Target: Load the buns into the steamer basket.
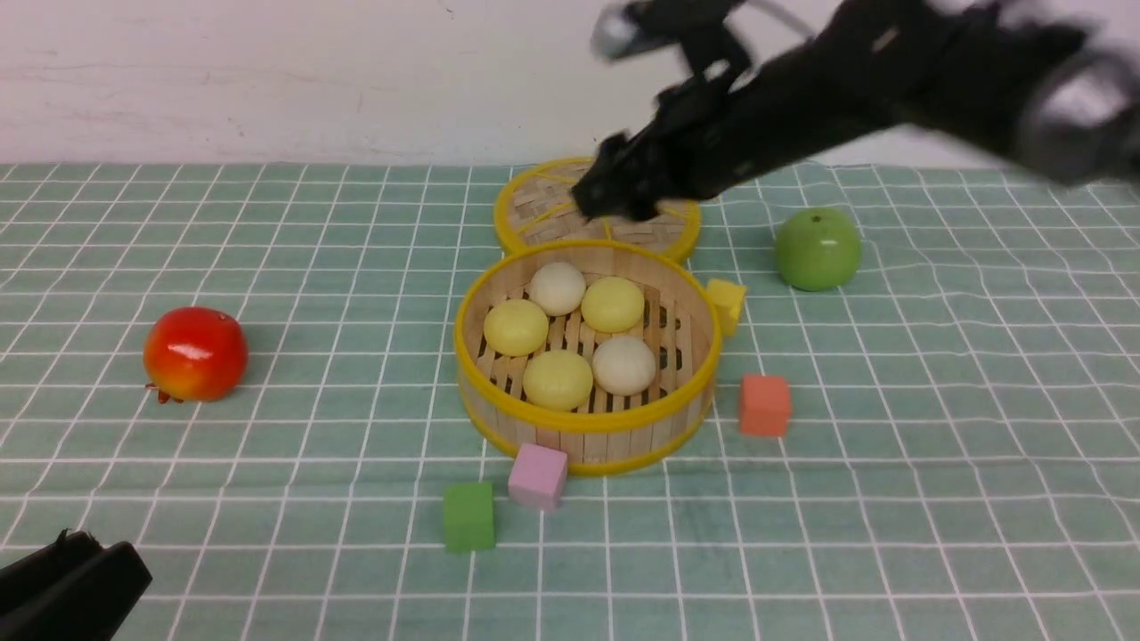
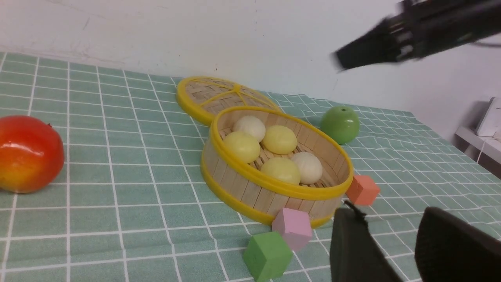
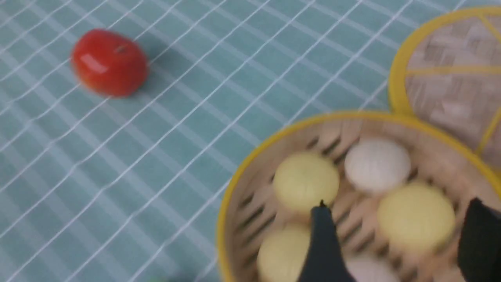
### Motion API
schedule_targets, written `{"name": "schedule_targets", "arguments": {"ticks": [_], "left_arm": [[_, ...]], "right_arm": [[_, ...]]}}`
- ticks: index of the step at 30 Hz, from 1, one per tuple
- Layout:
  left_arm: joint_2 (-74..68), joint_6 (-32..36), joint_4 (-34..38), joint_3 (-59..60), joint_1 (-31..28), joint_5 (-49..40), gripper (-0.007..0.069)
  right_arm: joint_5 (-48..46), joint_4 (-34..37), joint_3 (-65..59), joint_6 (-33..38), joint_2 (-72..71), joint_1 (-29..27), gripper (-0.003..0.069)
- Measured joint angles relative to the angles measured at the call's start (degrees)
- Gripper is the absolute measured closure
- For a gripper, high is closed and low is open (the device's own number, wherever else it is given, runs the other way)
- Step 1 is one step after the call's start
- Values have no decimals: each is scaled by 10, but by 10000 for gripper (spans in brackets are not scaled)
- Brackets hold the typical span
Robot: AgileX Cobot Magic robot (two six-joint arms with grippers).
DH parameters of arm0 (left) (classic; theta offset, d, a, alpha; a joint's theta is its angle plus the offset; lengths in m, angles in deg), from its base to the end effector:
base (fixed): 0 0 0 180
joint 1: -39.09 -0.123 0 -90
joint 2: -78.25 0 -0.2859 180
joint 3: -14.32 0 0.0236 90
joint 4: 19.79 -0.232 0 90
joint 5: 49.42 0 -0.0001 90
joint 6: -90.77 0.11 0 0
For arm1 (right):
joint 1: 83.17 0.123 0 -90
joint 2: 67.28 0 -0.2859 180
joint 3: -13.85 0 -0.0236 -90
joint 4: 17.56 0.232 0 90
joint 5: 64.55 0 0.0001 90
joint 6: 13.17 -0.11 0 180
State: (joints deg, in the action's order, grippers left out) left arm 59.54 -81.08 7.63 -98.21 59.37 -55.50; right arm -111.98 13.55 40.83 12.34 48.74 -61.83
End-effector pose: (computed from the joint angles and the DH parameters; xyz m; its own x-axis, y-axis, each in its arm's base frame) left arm 0.0628 -0.0290 0.2506 -0.1529 -0.2926 -0.9439 0.3618 0.8723 -0.3290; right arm 0.3876 0.1964 0.3392 -0.5880 -0.2869 -0.7563 -0.6347 0.7432 0.2115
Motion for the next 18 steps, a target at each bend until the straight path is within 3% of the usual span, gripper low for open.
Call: {"name": "schedule_targets", "arguments": {"ticks": [5, 10, 18], "left_arm": [[0, 0, 0, 0, 0, 0, 386], [0, 0, 0, 0, 0, 0, 386], [0, 0, 0, 0, 0, 0, 386]], "right_arm": [[-202, -88, -6, -105, -109, -23, 454], [-237, -158, -69, -195, -213, -23, 655], [-251, -184, -183, -303, -411, -23, 678]]}}
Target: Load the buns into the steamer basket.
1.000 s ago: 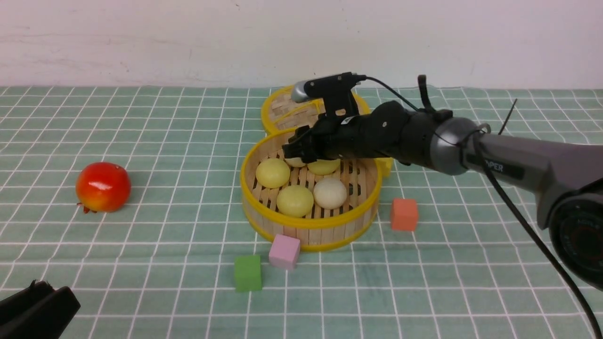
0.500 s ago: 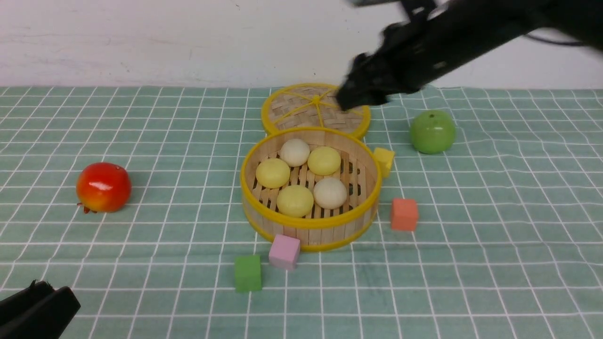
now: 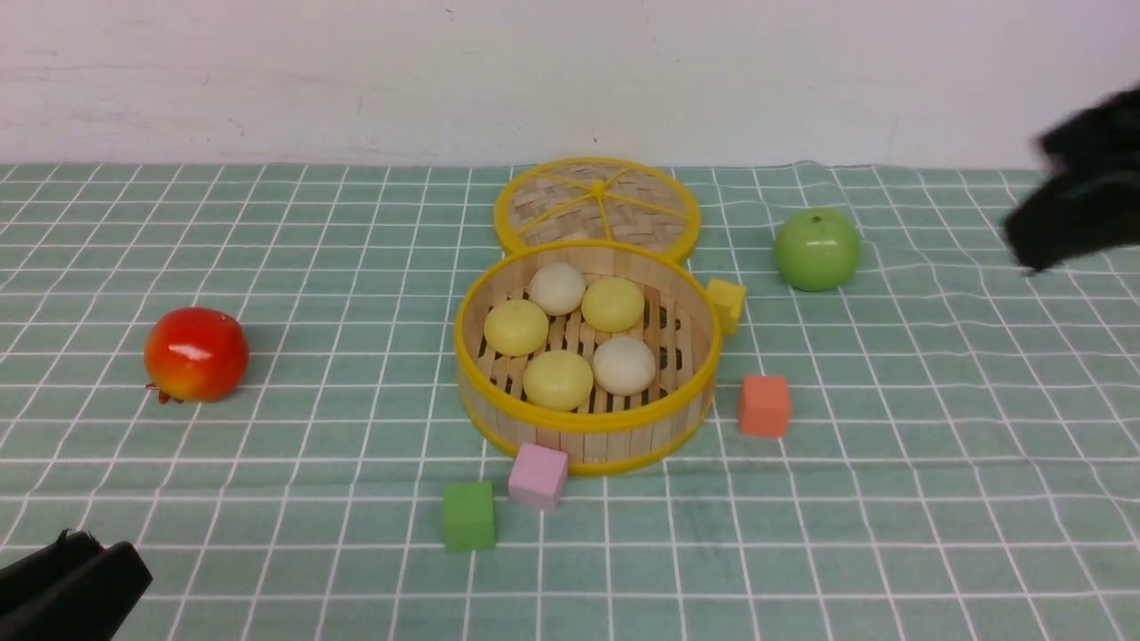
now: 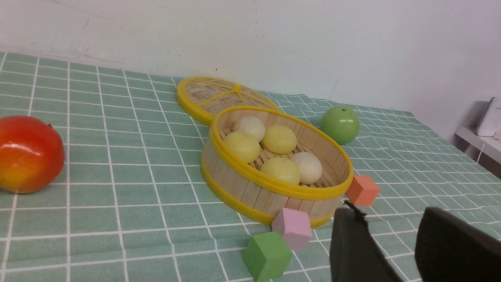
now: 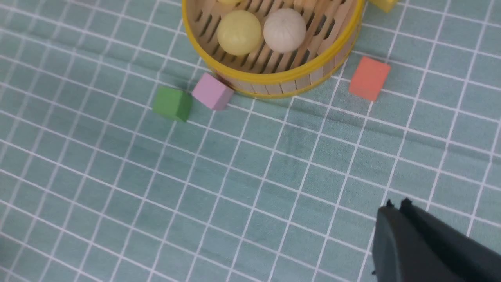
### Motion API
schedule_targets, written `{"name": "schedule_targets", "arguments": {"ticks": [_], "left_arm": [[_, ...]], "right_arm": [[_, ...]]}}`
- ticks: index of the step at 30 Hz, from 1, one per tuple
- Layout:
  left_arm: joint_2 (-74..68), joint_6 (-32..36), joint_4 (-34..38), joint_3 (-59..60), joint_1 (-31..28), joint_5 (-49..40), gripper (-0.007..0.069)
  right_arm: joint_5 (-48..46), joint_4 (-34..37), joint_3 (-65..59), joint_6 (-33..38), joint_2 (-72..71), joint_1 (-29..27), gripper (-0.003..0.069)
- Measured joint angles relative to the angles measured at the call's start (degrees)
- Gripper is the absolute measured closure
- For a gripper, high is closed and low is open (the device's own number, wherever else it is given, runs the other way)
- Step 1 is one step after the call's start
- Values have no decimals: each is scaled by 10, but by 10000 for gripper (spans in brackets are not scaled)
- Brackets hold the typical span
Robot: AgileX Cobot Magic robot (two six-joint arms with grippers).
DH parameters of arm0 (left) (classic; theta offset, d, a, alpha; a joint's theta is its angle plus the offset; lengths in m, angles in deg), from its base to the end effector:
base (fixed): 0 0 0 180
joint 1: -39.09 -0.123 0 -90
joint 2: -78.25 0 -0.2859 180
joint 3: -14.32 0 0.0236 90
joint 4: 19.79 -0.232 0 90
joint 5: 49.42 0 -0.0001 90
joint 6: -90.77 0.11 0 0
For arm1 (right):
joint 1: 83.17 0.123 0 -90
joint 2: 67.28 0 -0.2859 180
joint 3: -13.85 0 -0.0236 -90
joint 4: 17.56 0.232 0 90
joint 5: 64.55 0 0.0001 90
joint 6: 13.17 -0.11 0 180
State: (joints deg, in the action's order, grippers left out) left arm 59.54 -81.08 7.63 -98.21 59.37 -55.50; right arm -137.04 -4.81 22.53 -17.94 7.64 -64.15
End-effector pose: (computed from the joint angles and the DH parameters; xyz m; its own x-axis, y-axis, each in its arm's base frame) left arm 0.0628 -0.0290 0.2506 -0.1529 -0.2926 -0.9439 0.3618 0.8723 -0.3290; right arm 0.1814 0.0870 0.4338 -0.7659 -0.1082 -0.6338 -0.3394 0.9053 0.2556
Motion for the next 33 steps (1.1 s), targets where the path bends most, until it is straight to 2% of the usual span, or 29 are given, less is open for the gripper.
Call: {"name": "schedule_targets", "arguments": {"ticks": [7, 12, 13, 16, 20, 21, 22, 23, 28, 33], "left_arm": [[0, 0, 0, 0, 0, 0, 386], [0, 0, 0, 0, 0, 0, 386], [0, 0, 0, 0, 0, 0, 386], [0, 0, 0, 0, 0, -1, 386], [0, 0, 0, 0, 0, -1, 386], [0, 0, 0, 0, 0, -1, 386], [0, 0, 0, 0, 0, -1, 386], [0, 0, 0, 0, 0, -1, 386], [0, 0, 0, 0, 0, -1, 386], [0, 0, 0, 0, 0, -1, 386]], "right_arm": [[0, -3, -9, 0, -109, 0, 676], [23, -8, -98, 71, -199, -46, 676], [73, -6, -172, 101, -254, -78, 676], [197, -5, -343, 131, -376, -128, 675], [332, -12, -569, 138, -526, -155, 673], [338, -12, -581, 139, -532, -155, 673], [395, -18, -675, 140, -587, -165, 671], [425, -21, -712, 141, -606, -167, 671], [524, -45, -852, 141, -667, -174, 670], [517, -66, -871, 141, -677, -179, 669]]}}
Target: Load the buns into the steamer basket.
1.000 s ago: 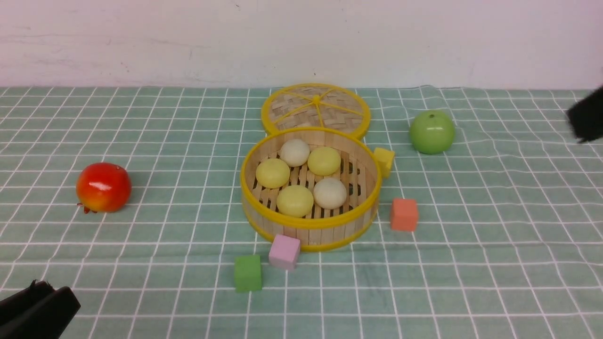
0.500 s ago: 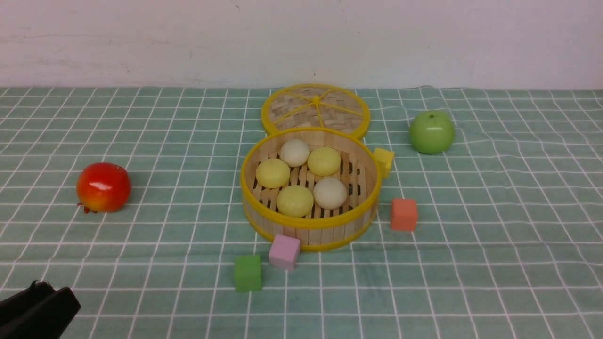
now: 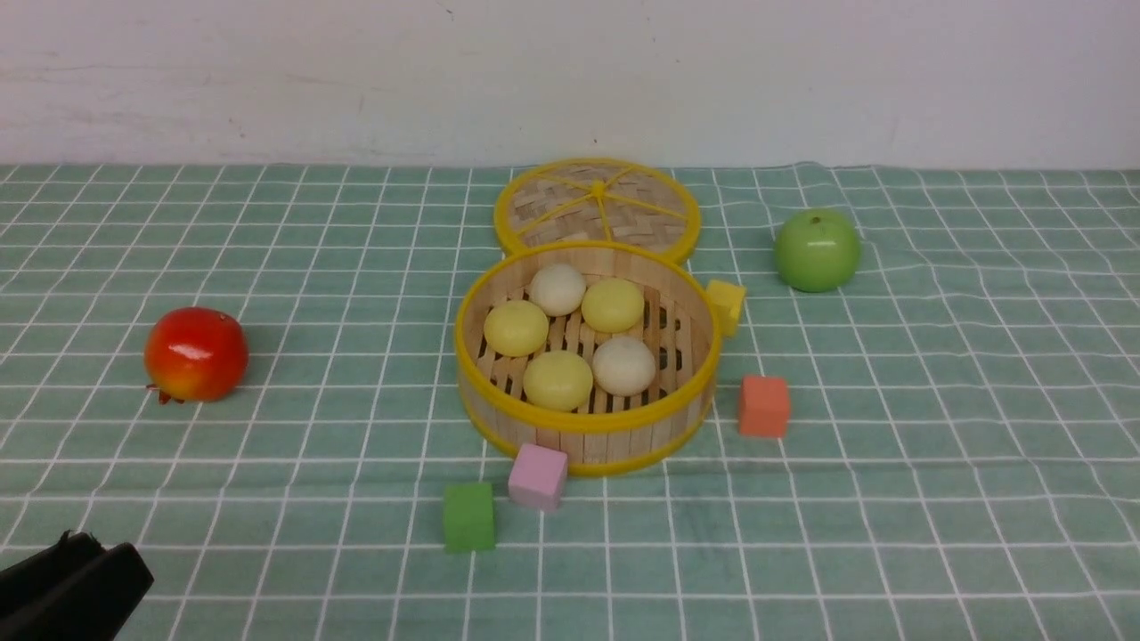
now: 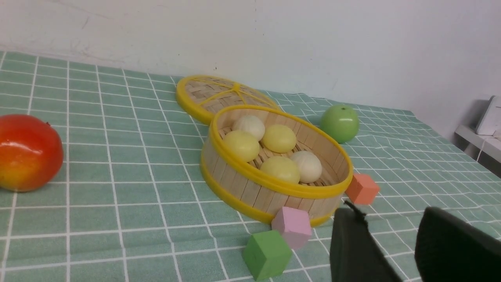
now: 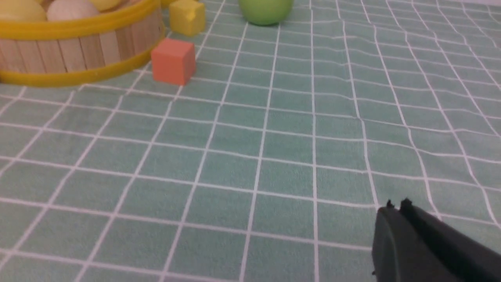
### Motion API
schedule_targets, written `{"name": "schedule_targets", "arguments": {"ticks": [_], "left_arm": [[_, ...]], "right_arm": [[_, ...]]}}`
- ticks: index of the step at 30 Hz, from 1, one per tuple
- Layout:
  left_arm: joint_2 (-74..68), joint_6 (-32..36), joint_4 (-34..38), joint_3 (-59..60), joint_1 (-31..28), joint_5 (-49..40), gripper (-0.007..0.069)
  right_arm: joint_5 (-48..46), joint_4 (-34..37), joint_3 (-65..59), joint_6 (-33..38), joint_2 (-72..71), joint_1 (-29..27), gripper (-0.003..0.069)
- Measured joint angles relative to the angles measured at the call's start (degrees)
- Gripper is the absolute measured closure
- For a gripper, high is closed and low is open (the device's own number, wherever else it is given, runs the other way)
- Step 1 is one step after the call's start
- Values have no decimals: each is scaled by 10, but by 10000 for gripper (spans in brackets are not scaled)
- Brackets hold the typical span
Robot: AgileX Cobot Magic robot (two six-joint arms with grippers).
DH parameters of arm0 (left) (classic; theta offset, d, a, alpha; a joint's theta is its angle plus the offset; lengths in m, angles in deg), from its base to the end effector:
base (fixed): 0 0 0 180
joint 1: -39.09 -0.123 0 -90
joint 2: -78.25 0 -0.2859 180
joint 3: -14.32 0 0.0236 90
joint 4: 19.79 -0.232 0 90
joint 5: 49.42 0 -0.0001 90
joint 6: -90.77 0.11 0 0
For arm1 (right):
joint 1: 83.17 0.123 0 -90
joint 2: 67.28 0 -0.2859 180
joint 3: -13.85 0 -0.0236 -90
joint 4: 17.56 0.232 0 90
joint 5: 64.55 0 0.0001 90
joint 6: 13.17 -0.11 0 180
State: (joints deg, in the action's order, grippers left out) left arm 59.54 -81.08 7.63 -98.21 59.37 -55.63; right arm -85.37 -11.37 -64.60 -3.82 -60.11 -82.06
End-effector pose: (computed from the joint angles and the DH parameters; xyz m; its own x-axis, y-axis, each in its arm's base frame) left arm 0.0627 -0.0291 0.2504 -0.1550 -0.2917 -0.9439 0.3621 0.8722 -0.3290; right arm 0.0512 0.0052 0.1689 -0.2771 -0.0675 -0.9585 -0.0735 0.9961 -0.0489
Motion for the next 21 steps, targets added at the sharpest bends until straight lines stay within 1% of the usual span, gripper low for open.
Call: {"name": "schedule_targets", "arguments": {"ticks": [3, 7, 12, 21], "left_arm": [[0, 0, 0, 0, 0, 0, 386], [0, 0, 0, 0, 0, 0, 386], [0, 0, 0, 0, 0, 0, 386], [0, 0, 0, 0, 0, 0, 386]], "right_arm": [[-7, -18, 2, -2, 0, -1, 669], [-10, -38, 2, -23, 0, -3, 668], [-10, -27, 2, -54, 0, -3, 662], [-10, -22, 2, -60, 0, -3, 657]]}}
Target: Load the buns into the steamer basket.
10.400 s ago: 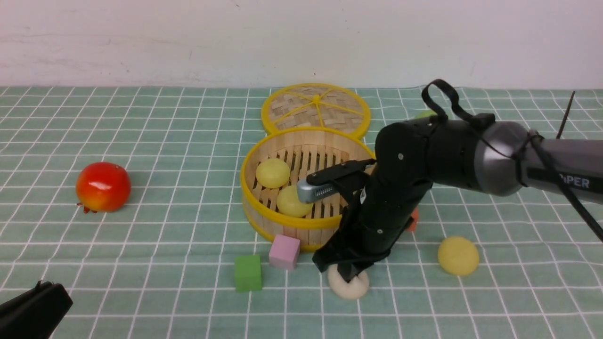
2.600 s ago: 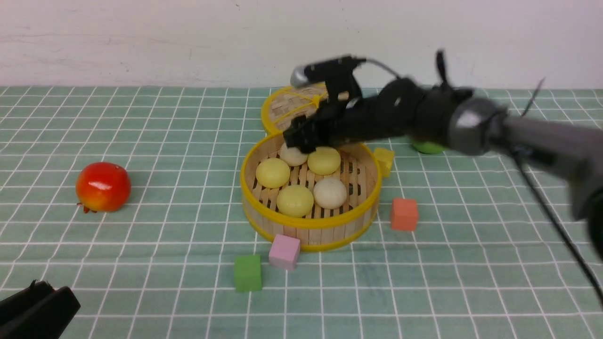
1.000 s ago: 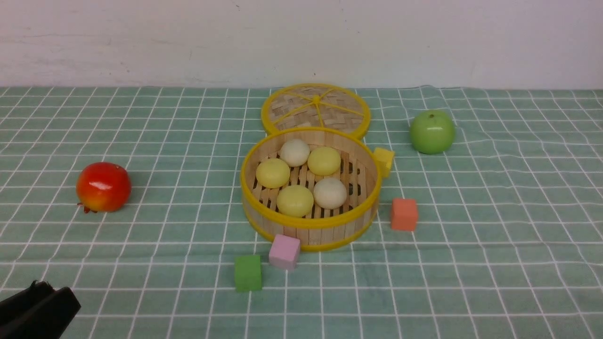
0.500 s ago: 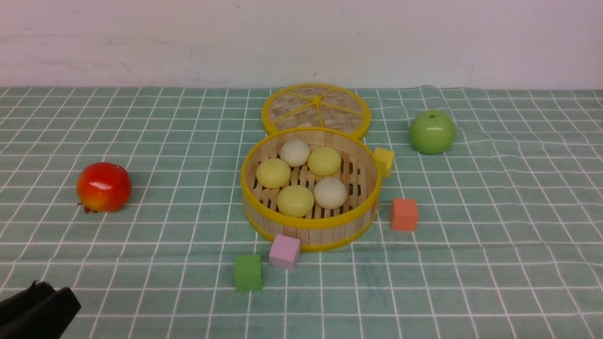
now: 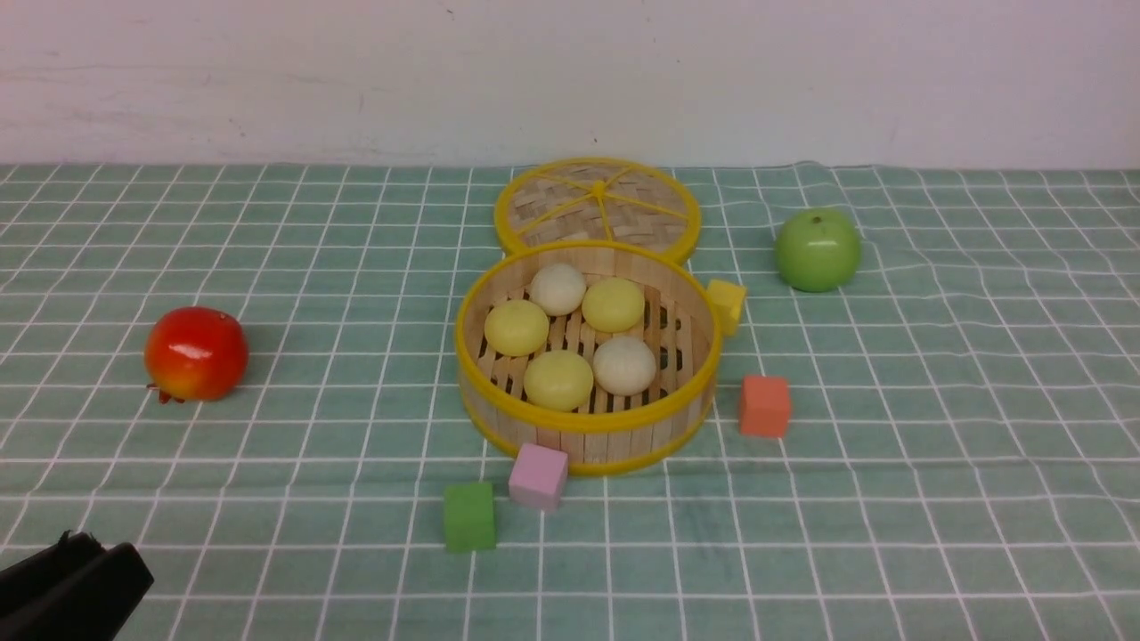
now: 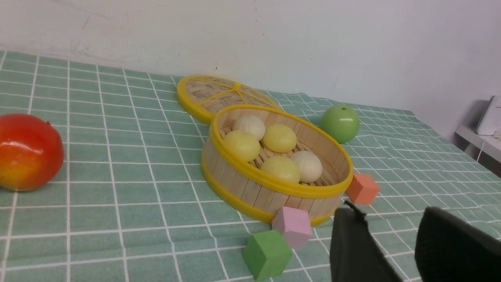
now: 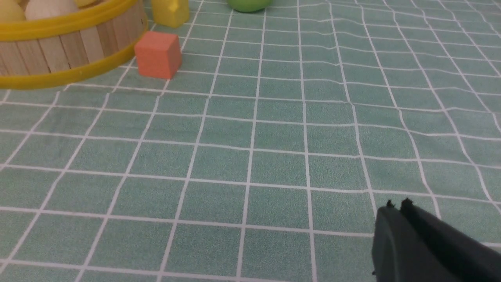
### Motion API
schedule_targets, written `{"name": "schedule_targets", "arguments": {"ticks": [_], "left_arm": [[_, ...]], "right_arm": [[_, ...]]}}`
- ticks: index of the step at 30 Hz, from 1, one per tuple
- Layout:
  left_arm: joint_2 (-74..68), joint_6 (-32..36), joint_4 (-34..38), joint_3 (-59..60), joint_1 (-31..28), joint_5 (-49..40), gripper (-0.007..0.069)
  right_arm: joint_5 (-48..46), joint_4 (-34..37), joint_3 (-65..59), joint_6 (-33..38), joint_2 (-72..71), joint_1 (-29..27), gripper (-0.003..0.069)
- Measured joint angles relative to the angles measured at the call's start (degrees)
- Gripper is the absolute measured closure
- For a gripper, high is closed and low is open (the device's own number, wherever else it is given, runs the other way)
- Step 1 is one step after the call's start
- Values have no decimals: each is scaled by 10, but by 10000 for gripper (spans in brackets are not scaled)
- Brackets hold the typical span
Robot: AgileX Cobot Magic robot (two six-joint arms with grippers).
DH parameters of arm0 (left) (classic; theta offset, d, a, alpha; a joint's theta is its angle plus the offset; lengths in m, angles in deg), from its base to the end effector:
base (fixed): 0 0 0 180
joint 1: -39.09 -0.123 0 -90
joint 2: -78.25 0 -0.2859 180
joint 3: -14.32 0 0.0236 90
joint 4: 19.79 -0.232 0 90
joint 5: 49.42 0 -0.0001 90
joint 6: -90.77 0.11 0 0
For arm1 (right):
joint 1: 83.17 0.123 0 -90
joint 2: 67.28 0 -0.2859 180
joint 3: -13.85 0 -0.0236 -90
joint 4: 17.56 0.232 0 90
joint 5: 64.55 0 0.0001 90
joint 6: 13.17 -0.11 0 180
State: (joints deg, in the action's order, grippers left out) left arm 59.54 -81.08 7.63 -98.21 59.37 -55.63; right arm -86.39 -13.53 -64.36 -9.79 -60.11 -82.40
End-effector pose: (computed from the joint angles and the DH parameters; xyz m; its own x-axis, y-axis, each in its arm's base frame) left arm 0.0627 -0.0291 0.2504 -0.1550 -0.2917 -0.9439 0.3621 0.8722 -0.3290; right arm 0.0507 0.0036 0.1683 -0.2954 0.0023 -0.9554 -0.0365 0.9992 0.0137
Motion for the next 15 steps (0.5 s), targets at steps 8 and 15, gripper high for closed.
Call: {"name": "schedule_targets", "arguments": {"ticks": [8, 15], "left_arm": [[0, 0, 0, 0, 0, 0, 386], [0, 1, -1, 1, 0, 4, 386]], "right_arm": [[0, 2, 0, 0, 0, 0, 655], [0, 2, 0, -1, 0, 0, 648]]}}
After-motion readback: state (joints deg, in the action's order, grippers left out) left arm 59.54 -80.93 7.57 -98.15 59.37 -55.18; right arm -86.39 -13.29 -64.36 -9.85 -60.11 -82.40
